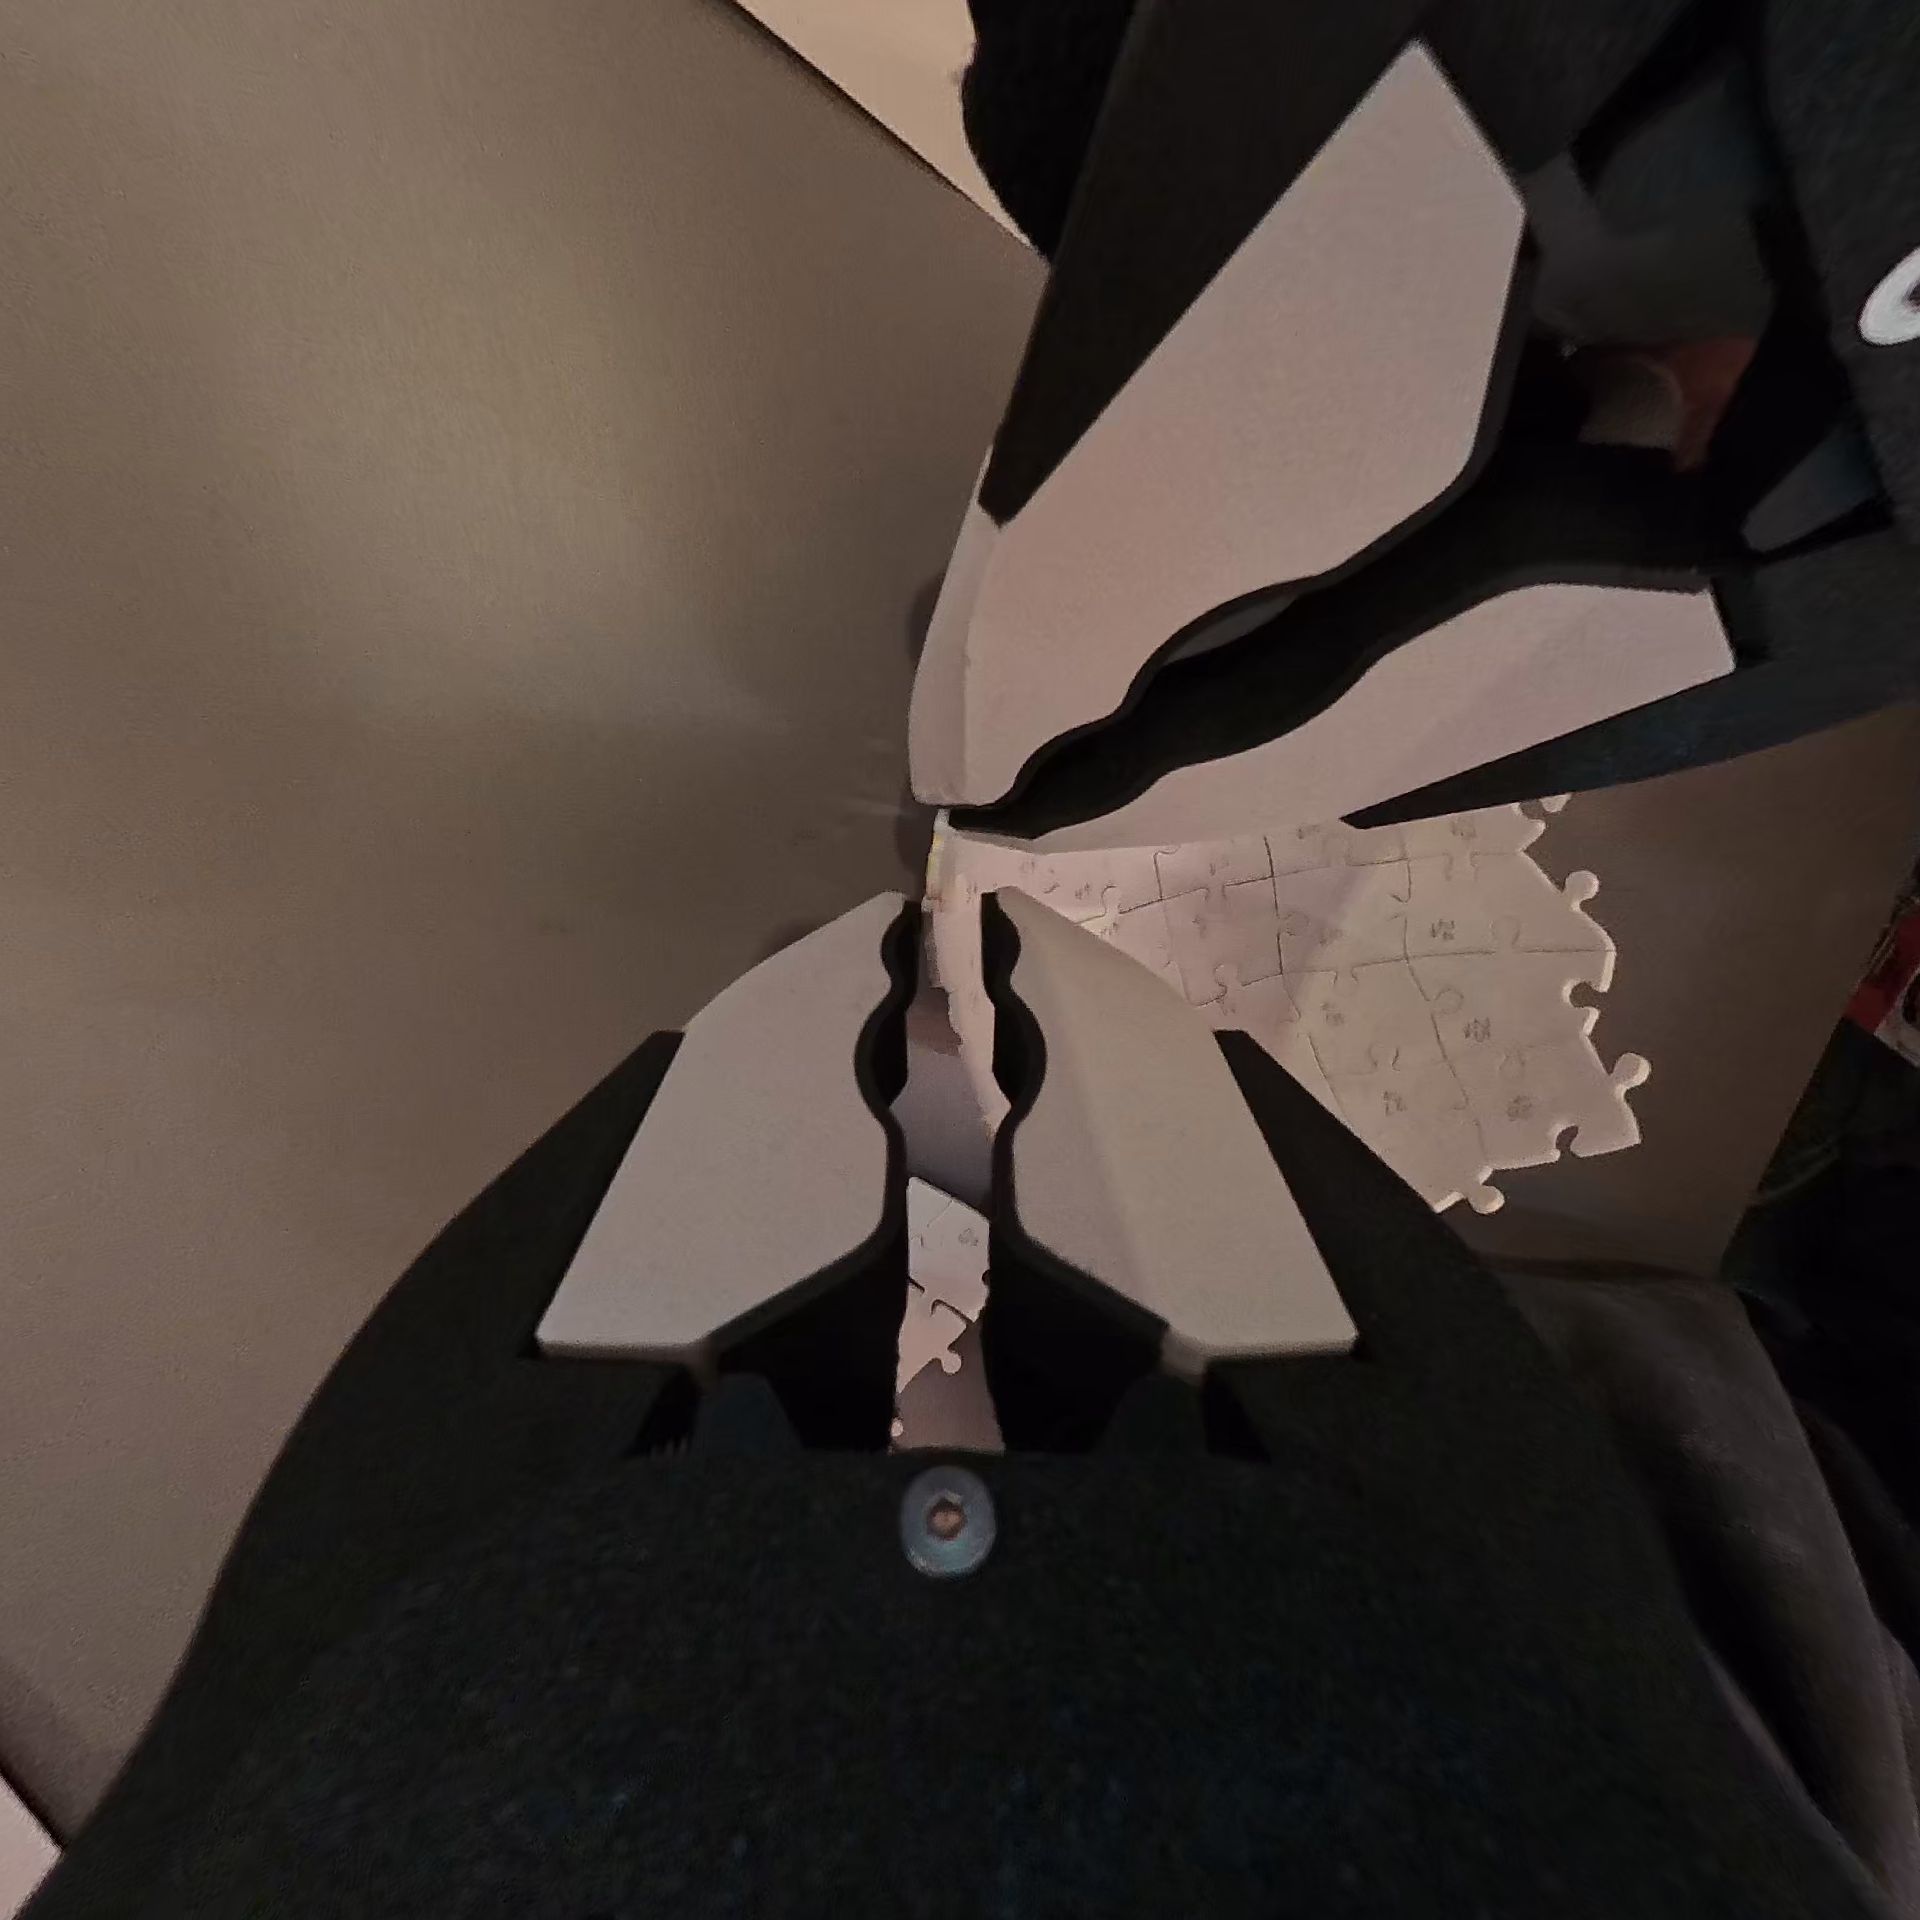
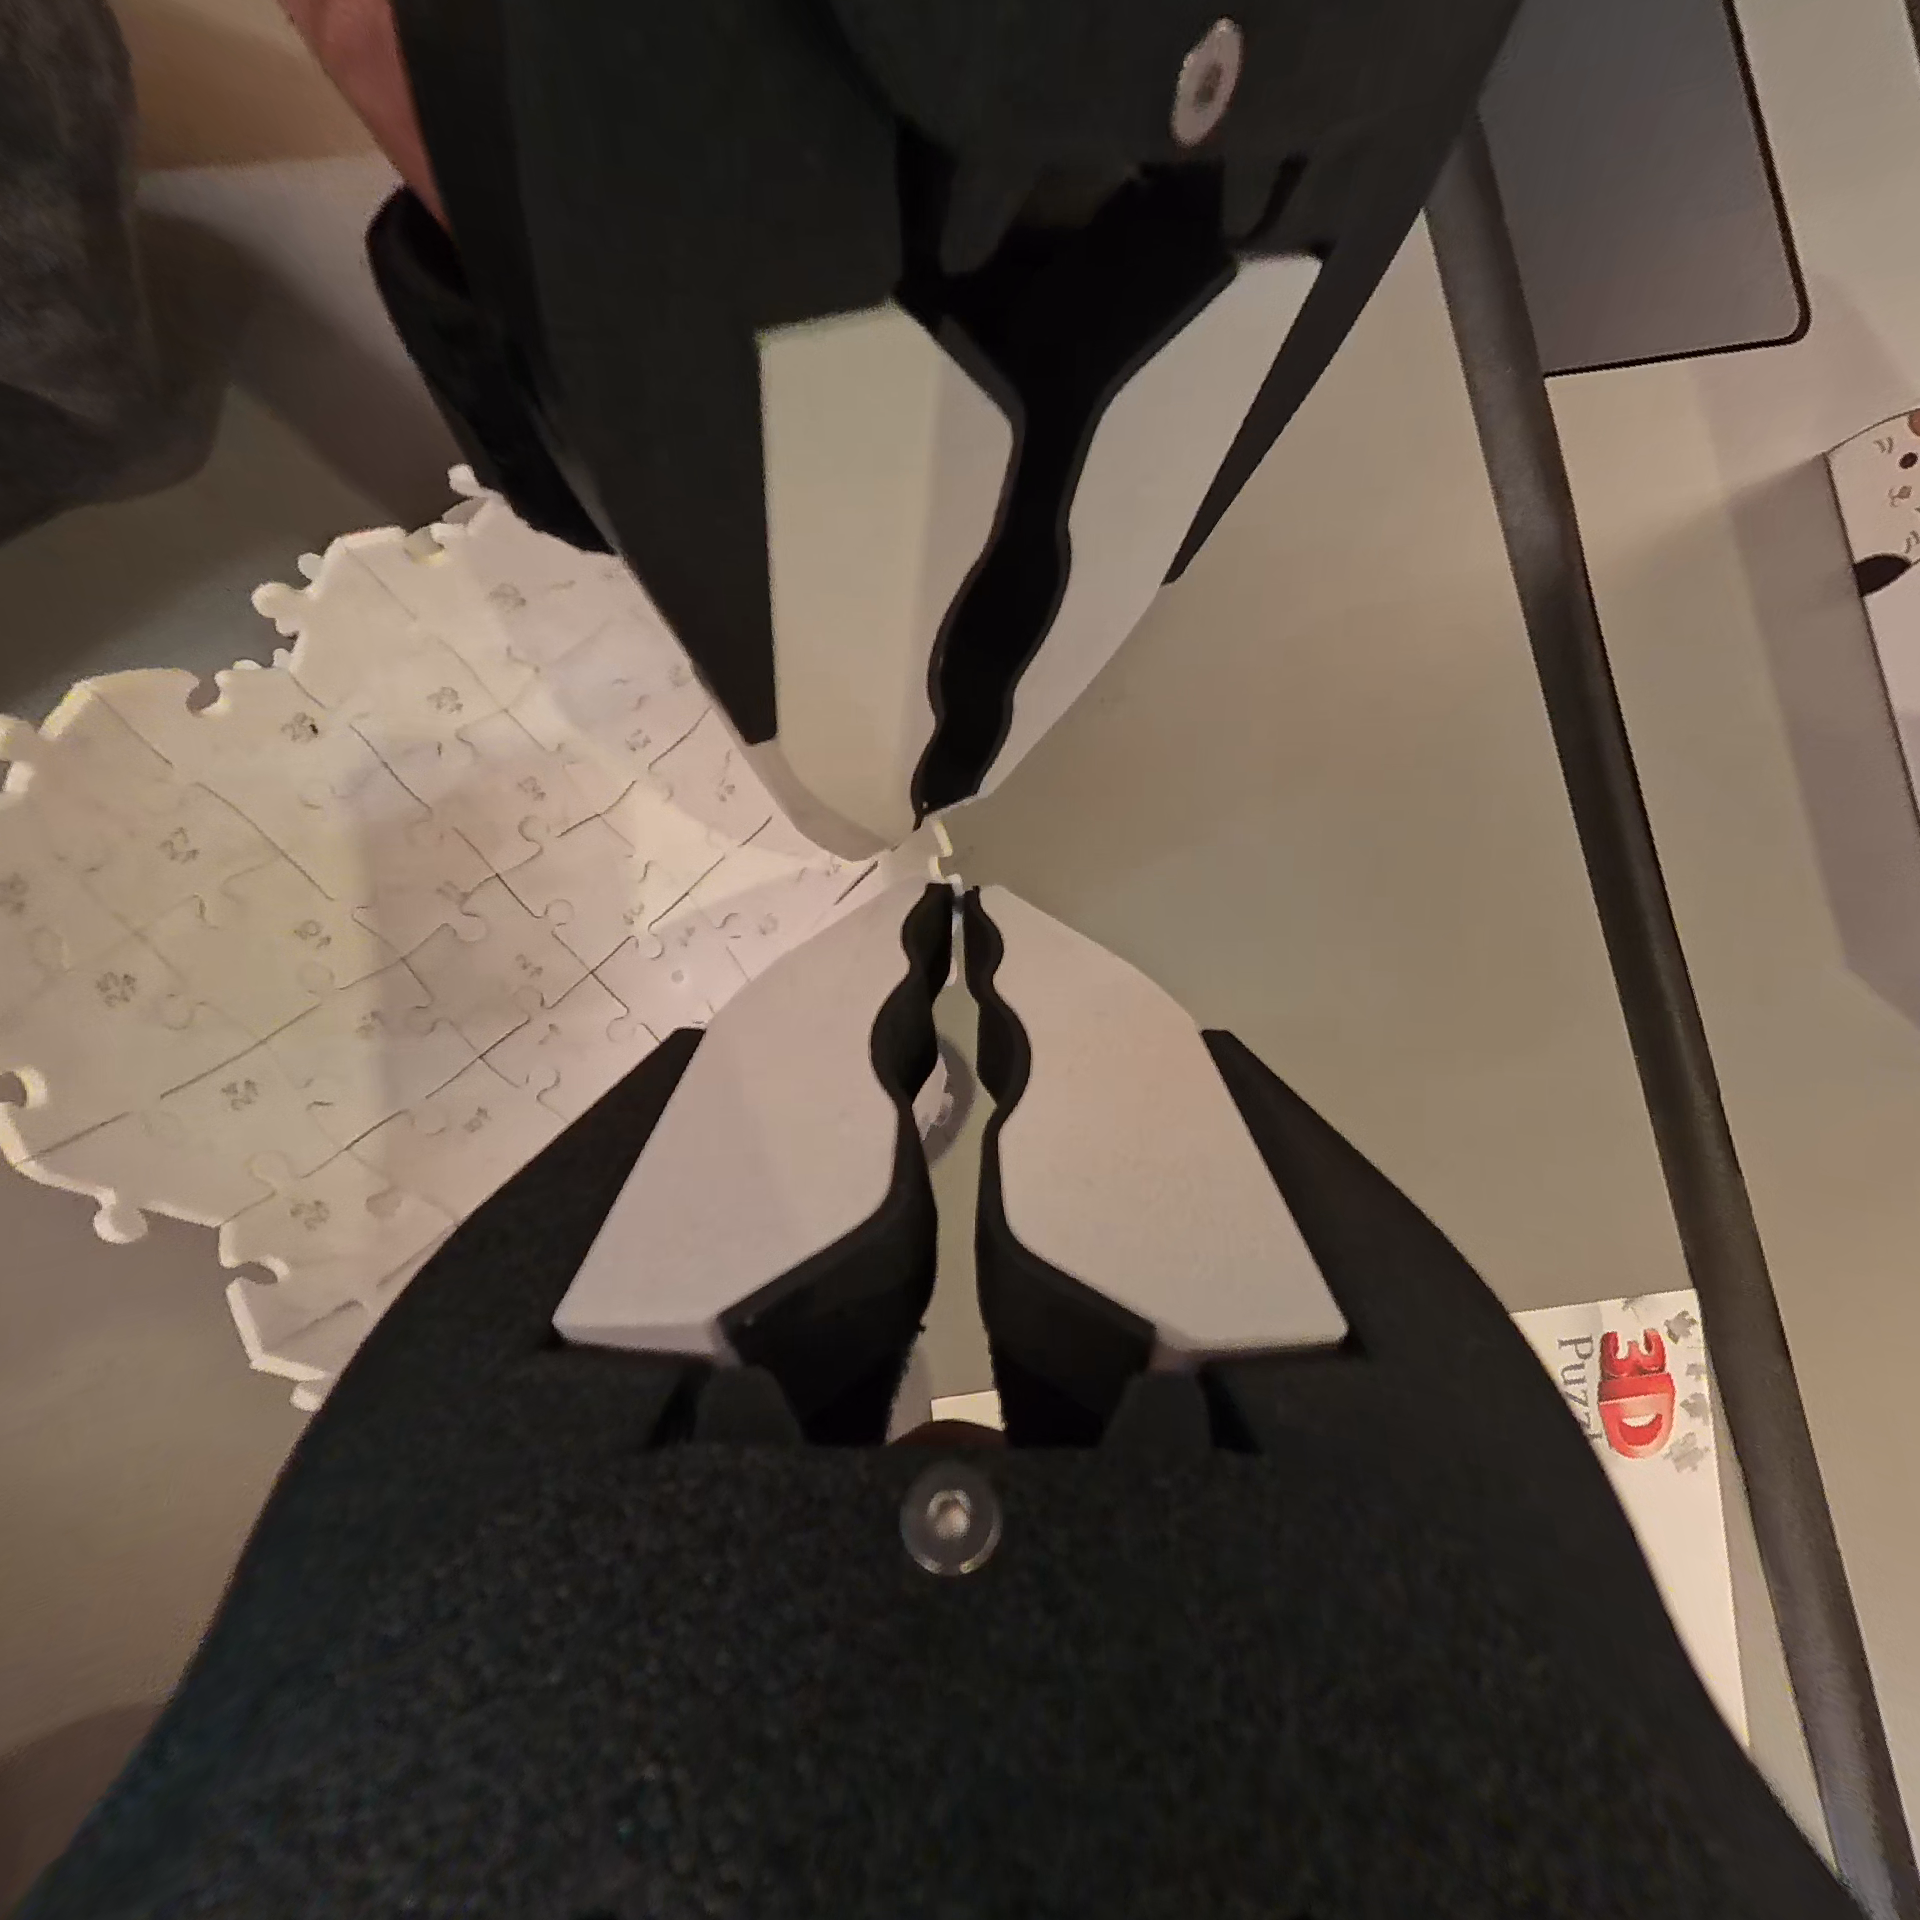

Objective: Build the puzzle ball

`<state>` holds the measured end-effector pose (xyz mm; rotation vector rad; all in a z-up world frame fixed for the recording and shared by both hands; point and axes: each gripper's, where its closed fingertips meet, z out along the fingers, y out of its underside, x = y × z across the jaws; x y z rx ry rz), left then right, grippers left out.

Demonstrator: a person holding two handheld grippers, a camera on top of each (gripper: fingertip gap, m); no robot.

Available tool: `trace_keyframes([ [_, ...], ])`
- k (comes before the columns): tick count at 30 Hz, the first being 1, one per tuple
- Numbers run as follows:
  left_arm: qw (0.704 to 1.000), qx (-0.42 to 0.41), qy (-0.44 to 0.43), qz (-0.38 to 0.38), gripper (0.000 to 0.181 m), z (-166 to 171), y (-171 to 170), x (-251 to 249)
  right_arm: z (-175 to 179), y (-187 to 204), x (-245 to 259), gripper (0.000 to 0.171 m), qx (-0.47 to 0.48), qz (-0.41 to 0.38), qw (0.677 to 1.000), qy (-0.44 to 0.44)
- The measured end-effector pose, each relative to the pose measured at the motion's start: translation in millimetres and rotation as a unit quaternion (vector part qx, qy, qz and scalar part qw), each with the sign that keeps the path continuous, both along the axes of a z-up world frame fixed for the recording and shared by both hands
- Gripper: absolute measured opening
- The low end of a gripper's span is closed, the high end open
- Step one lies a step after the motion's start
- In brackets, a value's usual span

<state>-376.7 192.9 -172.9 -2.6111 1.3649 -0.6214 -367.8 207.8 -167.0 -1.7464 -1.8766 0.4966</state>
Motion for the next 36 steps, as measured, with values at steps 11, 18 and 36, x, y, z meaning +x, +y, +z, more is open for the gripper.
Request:
trace_keyframes([
  [11, 1.0, 0.003, -0.003, 0.004, 0.01, 2, 2, 1, -3, -1, -2, 0.002, 0.001, -0.001, 1.0, -0.005],
  [18, 1.0, 0.009, 0.001, 0.007, 0.002, 1, 5, 0, -3, 0, -2, 0.002, 0.002, -0.004, 1.0, -0.006],
  [36, 0.998, 0.054, 0.008, -0.026, 0.002, 5, 7, 4, 12, 2, 14, 0.023, -0.098, 0.039, 0.994, 0.014],
])
